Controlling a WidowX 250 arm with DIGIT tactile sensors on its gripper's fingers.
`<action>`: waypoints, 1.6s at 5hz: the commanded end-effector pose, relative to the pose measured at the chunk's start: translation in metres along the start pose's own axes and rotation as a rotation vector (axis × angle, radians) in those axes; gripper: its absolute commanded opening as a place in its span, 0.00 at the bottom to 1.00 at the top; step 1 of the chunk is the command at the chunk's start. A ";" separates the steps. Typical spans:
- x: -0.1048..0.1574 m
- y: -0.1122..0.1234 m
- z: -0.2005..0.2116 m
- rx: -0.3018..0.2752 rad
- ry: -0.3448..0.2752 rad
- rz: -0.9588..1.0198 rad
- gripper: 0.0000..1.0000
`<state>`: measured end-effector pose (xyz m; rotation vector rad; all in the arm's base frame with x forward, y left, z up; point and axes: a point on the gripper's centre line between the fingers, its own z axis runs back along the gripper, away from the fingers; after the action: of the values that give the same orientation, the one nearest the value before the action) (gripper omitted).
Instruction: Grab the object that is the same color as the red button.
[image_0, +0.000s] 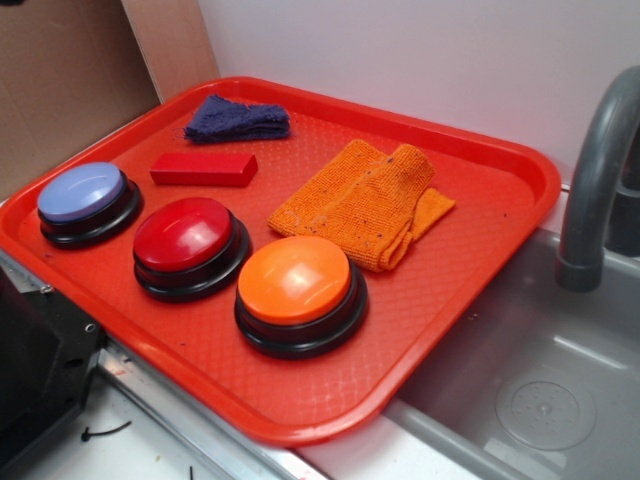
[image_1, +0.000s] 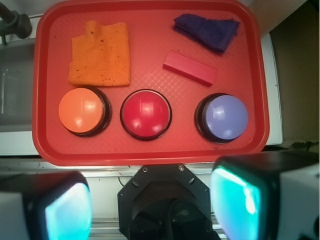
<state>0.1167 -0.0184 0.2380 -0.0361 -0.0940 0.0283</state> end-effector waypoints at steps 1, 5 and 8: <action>0.000 0.000 0.000 0.000 0.000 0.000 1.00; 0.072 0.068 -0.066 0.118 -0.109 -0.492 1.00; 0.120 0.091 -0.124 0.144 -0.156 -0.902 1.00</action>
<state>0.2400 0.0748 0.1121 0.1233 -0.2362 -0.8744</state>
